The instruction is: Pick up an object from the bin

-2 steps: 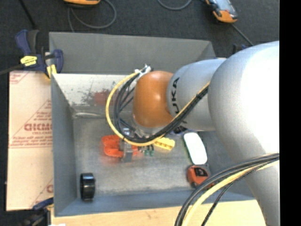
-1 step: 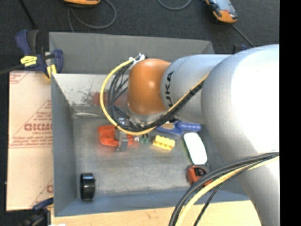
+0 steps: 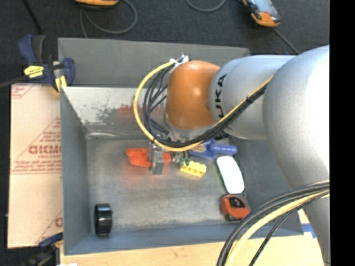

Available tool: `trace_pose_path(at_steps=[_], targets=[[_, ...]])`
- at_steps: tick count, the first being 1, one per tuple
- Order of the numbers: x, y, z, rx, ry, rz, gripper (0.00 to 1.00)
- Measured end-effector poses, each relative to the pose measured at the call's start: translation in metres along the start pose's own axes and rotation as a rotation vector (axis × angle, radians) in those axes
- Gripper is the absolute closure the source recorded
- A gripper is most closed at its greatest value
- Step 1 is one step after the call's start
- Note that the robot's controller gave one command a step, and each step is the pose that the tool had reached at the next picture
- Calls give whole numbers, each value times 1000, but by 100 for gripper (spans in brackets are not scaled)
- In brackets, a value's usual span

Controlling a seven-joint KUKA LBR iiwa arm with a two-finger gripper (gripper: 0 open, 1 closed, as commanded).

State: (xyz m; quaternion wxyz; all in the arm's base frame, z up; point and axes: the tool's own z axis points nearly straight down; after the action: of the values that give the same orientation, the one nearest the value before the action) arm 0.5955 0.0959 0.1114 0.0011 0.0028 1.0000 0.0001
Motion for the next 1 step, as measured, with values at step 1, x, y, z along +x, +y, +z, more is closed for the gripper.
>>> trace_pose_path(at_steps=[1], targets=[[0, 0, 0, 0, 0, 0, 100]])
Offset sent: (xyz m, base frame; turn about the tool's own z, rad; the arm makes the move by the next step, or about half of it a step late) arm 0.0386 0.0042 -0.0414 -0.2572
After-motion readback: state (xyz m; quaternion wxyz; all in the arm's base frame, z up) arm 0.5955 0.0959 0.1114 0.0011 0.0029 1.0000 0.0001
